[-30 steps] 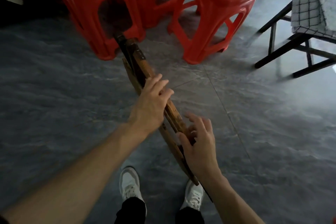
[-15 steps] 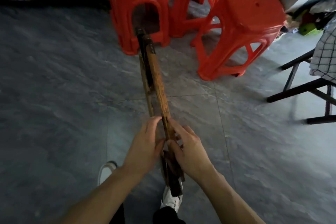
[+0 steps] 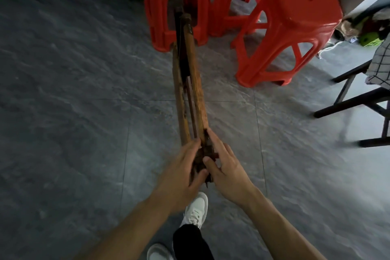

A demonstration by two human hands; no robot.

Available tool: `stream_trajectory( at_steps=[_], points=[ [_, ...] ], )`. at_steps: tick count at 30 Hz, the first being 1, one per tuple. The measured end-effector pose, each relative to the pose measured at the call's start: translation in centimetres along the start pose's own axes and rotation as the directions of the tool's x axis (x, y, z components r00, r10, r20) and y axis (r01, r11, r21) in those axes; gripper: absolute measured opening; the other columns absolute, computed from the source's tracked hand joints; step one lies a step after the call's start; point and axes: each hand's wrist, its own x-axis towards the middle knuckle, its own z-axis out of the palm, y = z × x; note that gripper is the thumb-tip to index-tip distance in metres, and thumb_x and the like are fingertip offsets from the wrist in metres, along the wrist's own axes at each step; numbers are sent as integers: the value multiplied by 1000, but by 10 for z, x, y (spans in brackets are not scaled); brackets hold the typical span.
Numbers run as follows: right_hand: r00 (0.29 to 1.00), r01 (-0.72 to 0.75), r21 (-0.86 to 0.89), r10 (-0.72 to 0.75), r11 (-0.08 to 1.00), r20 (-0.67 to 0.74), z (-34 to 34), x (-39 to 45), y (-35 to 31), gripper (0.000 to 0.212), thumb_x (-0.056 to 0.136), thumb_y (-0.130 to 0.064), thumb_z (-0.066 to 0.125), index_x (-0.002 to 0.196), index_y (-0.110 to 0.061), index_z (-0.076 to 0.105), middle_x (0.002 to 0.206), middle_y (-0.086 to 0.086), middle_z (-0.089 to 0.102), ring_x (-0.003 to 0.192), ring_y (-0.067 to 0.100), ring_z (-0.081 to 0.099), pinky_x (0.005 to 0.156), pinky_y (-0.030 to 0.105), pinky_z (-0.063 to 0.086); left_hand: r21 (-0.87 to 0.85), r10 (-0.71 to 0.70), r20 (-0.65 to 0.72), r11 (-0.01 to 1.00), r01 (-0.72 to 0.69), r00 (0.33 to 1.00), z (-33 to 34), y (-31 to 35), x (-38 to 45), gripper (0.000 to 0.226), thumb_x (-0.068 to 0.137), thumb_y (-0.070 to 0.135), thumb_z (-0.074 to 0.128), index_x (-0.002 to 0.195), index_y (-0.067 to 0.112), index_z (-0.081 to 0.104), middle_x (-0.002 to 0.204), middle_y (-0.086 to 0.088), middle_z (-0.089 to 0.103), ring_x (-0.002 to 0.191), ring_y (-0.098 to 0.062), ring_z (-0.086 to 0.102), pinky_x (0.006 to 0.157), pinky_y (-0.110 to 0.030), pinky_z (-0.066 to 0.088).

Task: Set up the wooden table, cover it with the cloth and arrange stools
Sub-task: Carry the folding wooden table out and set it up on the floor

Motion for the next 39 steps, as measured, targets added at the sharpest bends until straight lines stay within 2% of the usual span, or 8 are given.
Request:
stream_trajectory(
  at_steps=[5, 9, 11, 18, 25, 30, 34, 39],
  points=[
    [998, -4, 21, 6, 1000, -55, 21, -25, 11, 78, 94, -31, 60, 149, -52, 9, 141, -16, 47, 124, -1, 50, 100, 38, 50, 97, 0, -48, 995, 5, 999, 18, -1, -24, 85, 86, 42, 69, 154, 28, 21, 154, 13, 30, 134, -2, 40, 104, -21, 42],
    [994, 77, 5, -76, 997, -80, 26, -36, 23, 78, 90, -20, 66, 119, -78, 22, 118, -39, 54, 111, -15, 52, 85, 12, 45, 127, -2, -124, 992, 18, 992, 30, -8, -27, 82, 87, 36, 69, 154, 26, 23, 152, 9, 32, 132, -10, 43, 103, -26, 45],
    [996, 78, -6, -78, 997, -49, 27, -41, 33, 85, 91, -20, 65, 124, -80, 15, 120, -49, 46, 112, -18, 49, 81, 6, 42, 102, 2, -166, 995, 15, 986, 37, -12, -29, 78, 88, 31, 68, 153, 27, 26, 151, 7, 33, 133, -9, 40, 106, -25, 41],
    [976, 213, -163, -216, 963, -6, 33, -32, 94, 90, 94, -37, 65, 154, -45, -2, 150, -25, 25, 125, -19, 34, 92, 1, 35, 101, -36, -297, 993, 69, 954, 80, -52, -24, 84, 73, 28, 82, 146, 24, 39, 129, 2, 49, 116, -12, 49, 95, -27, 45],
    [946, 315, -203, -324, 927, -13, 52, -21, 148, 81, 93, -57, 56, 151, -54, 1, 161, -22, 4, 148, 0, 8, 120, 41, 27, 125, 47, -405, 992, 5, 913, 115, -86, -19, 84, 77, 31, 76, 149, 23, 33, 139, -3, 44, 126, -19, 46, 98, -43, 48],
    [899, 372, -133, -392, 919, -193, 71, -4, 171, 94, 80, -48, 73, 154, -45, 15, 148, -19, 35, 130, 2, 45, 102, 26, 46, 119, 148, -380, 987, -110, 913, 127, -124, -20, 94, 80, 60, 67, 155, 27, 23, 152, 1, 33, 138, -14, 34, 110, -36, 39],
    [822, 426, -141, -448, 893, -351, 84, 21, 195, 111, 70, -32, 86, 155, -38, 14, 140, -23, 40, 116, 8, 55, 88, 28, 54, 49, 207, -434, 977, -207, 877, 143, -156, -5, 90, 83, 55, 65, 155, 23, 22, 153, -2, 35, 139, -16, 39, 108, -43, 42],
    [745, 406, -292, -499, 866, -442, 111, 45, 222, 77, 80, -27, 79, 146, -28, 41, 125, -20, 50, 112, -3, 54, 97, 27, 49, -126, 101, -503, 974, -188, 858, 162, -191, 7, 95, 80, 28, 73, 156, 34, 16, 152, 13, 37, 138, 4, 35, 113, -31, 39]
  ],
)
